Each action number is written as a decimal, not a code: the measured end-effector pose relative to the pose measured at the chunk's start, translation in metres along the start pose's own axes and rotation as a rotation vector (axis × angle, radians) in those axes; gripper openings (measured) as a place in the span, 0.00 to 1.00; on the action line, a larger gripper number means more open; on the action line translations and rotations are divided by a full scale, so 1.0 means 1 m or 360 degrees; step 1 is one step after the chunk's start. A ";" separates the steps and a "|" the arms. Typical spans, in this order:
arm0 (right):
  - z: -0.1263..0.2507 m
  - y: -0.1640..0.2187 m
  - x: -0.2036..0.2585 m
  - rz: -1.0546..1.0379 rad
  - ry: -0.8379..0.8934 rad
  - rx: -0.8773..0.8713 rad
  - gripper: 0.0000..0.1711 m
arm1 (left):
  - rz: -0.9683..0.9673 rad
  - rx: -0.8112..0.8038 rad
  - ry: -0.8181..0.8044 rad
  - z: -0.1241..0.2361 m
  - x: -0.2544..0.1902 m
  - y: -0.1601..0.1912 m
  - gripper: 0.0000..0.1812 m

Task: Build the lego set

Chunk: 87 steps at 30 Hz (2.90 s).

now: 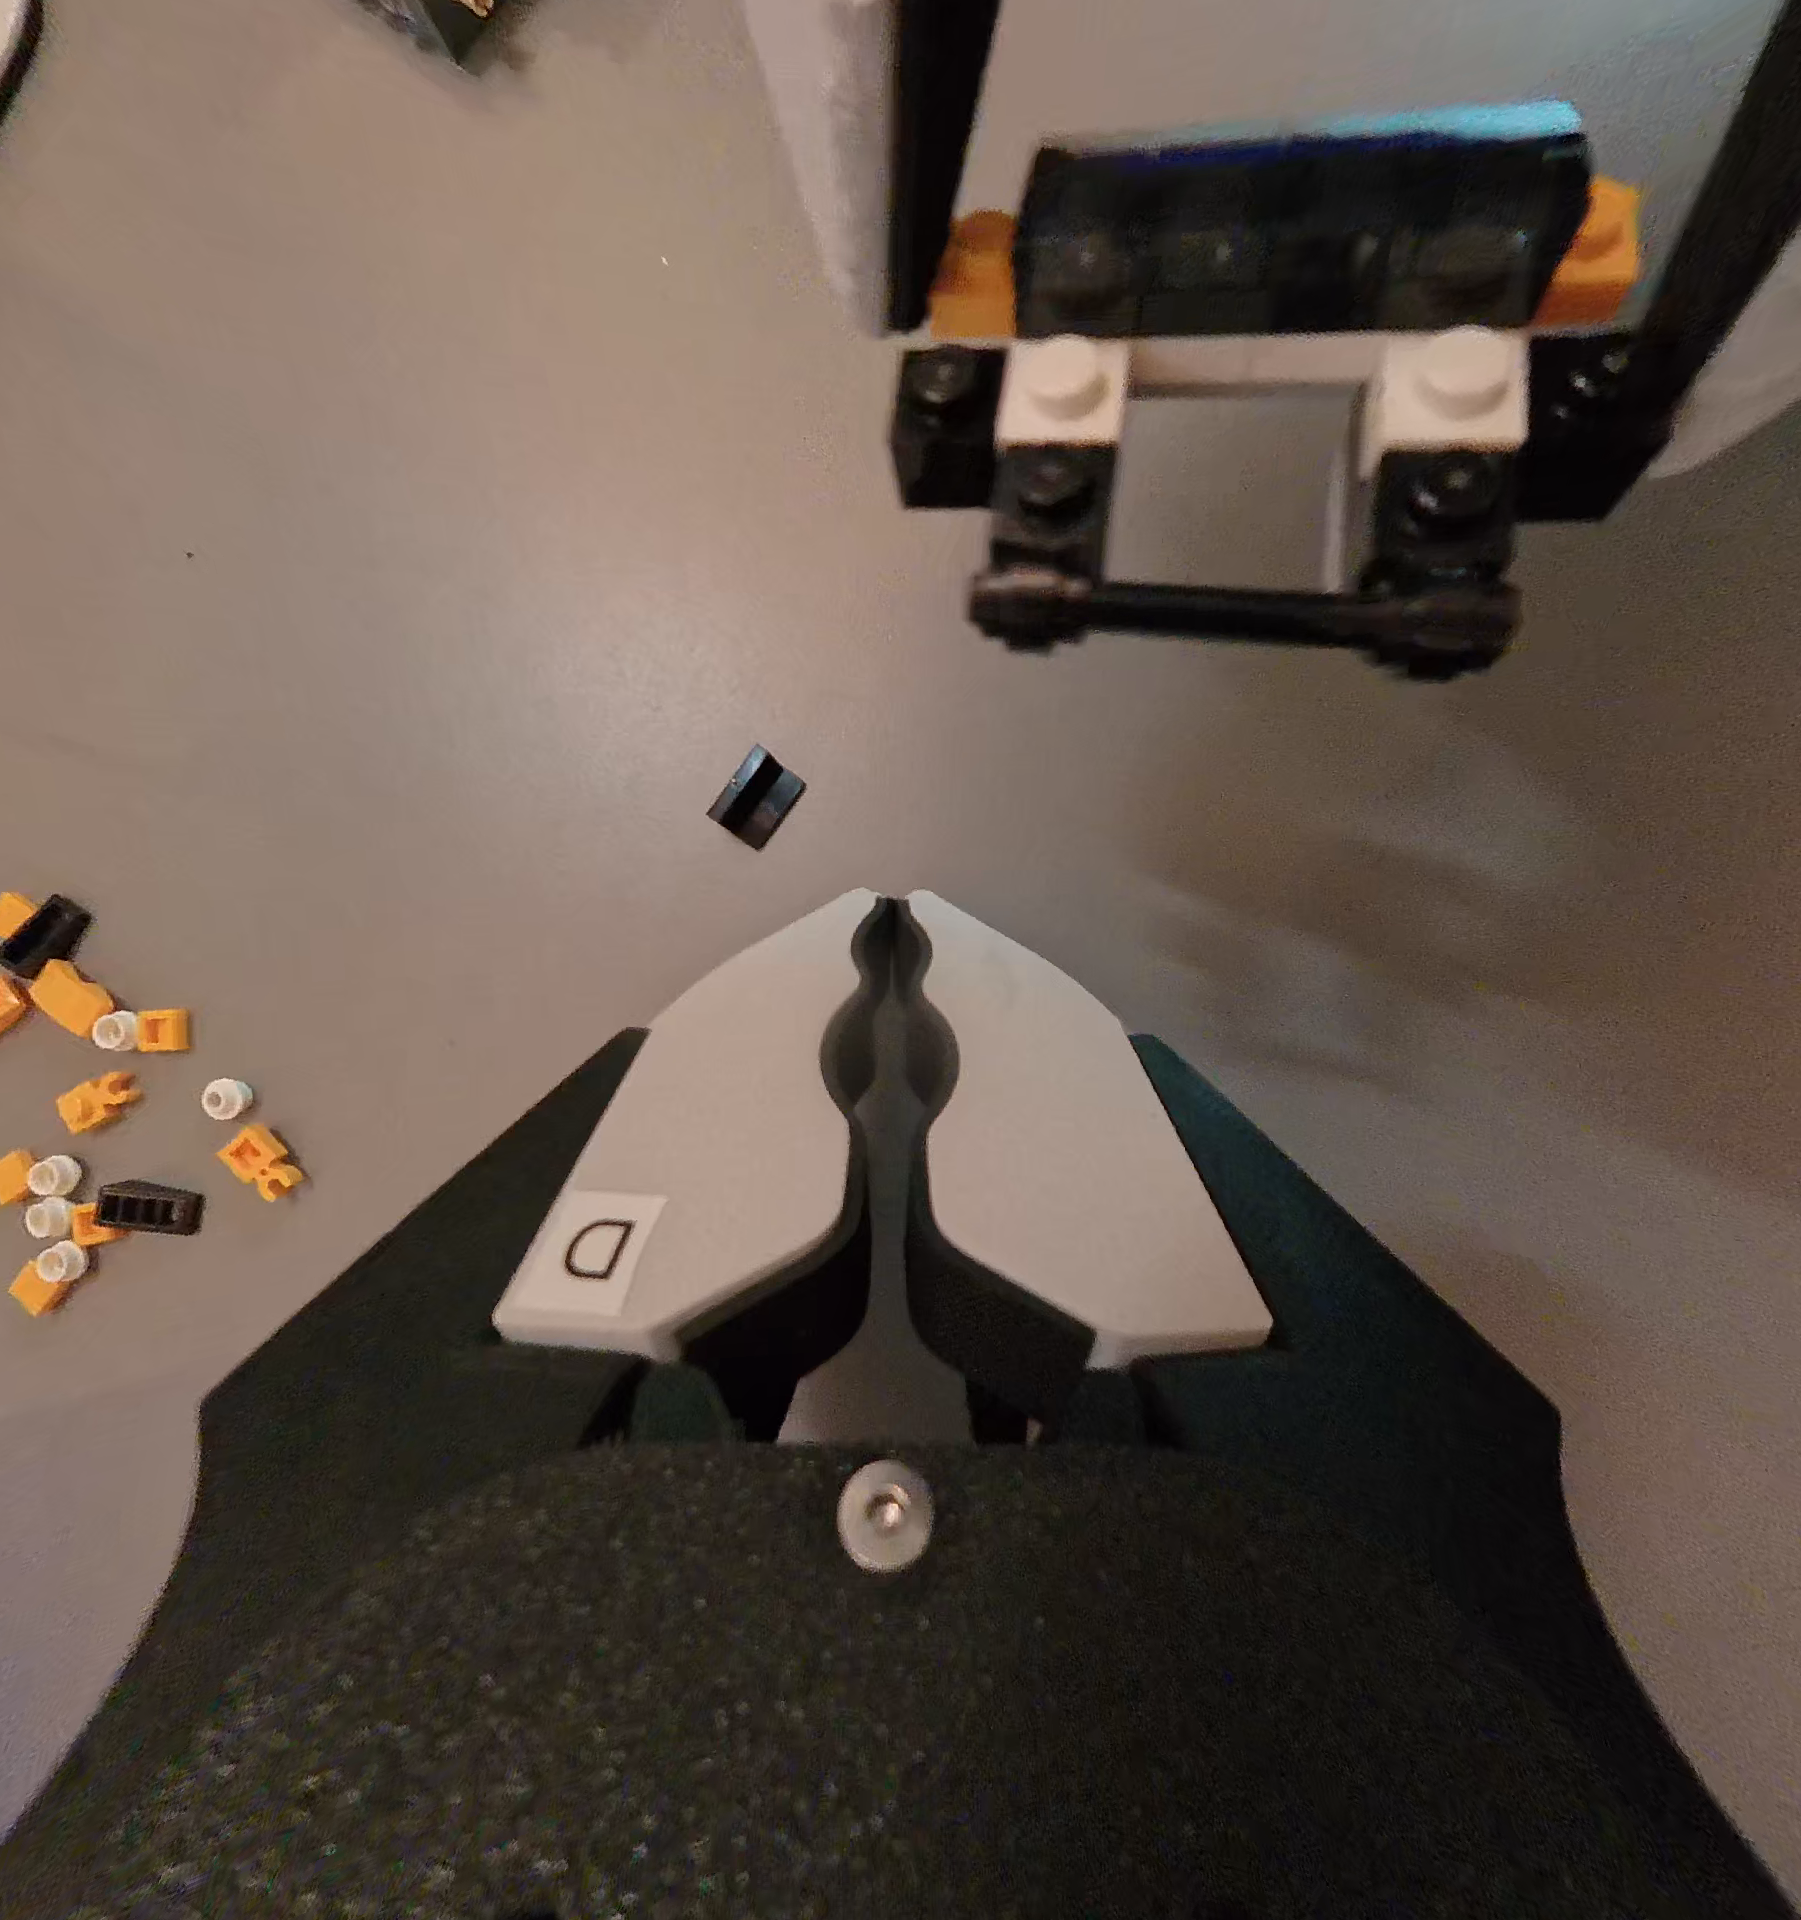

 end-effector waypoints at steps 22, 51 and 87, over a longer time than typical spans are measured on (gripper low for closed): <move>-0.050 0.039 0.011 0.0335 0.0047 0.0439 0.29 | -0.0060 -0.0216 0.0213 -0.008 -0.001 -0.002 0.00; -0.041 0.059 -0.010 -0.0640 -0.1244 -0.0465 0.29 | -0.0704 -0.0890 0.0169 0.021 -0.029 -0.008 0.11; -0.057 0.062 -0.008 -0.0826 -0.1316 -0.0424 0.29 | -0.0872 -0.0939 0.0190 0.026 -0.040 -0.005 0.08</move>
Point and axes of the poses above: each gripper's, where its closed fingertips meet, z back along the fingers, y out of its underside, x = y × z across the jaws, the point moved 10 cm from there along z, back along the fingers, and after that the axes turned 11 degrees about x, right-handed, at the moved point
